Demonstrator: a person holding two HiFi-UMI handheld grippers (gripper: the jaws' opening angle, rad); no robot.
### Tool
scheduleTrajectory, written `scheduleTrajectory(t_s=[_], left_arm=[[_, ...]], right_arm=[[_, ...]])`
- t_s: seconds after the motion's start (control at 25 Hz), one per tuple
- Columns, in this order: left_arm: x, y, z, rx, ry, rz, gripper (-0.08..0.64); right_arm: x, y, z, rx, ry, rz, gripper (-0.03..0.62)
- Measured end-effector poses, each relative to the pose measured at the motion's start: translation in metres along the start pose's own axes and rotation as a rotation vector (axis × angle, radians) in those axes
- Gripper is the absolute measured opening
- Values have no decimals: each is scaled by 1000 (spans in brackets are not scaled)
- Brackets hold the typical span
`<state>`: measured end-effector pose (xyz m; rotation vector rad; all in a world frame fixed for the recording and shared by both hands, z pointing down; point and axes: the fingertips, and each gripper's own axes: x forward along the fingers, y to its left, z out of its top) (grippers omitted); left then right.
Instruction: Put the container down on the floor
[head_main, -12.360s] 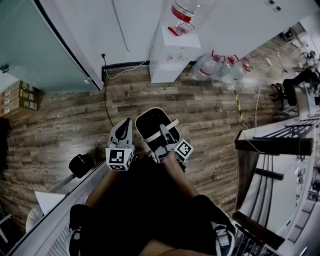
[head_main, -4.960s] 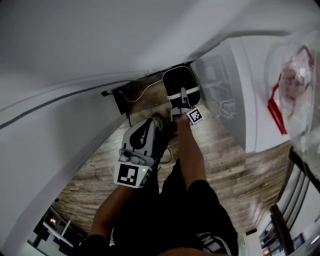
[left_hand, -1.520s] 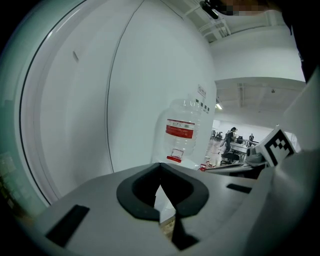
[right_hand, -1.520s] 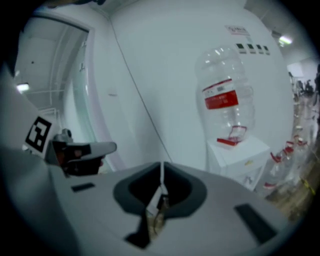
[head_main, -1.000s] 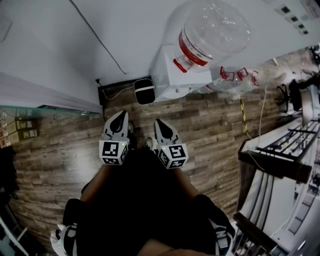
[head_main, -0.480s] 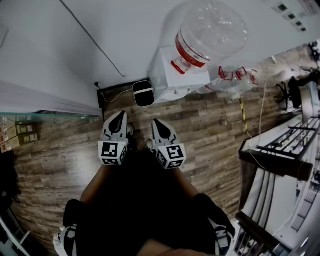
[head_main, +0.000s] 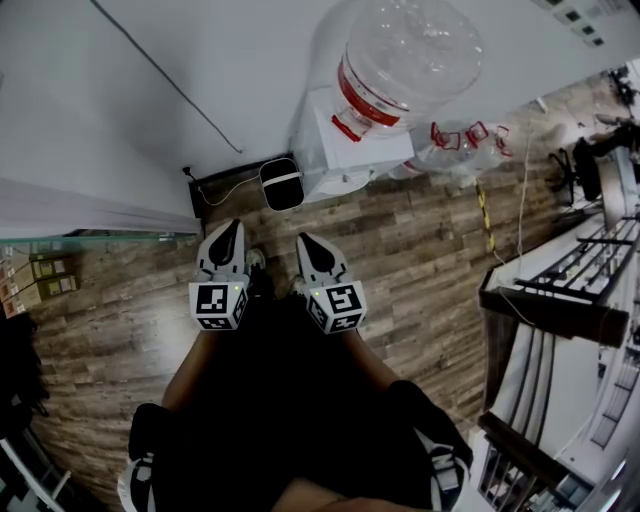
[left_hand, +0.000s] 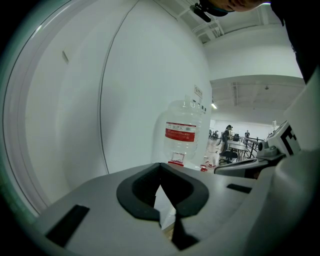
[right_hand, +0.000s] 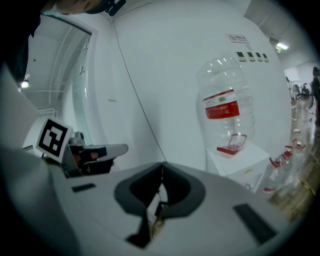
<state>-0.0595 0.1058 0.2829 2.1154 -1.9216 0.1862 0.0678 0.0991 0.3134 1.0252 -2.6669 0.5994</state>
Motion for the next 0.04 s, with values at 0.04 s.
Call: scheduleTrajectory(t_s=[0.04], left_arm=[[0, 0, 0, 0, 1, 1, 31]], right_arm=[[0, 0, 0, 3, 0, 0, 34]])
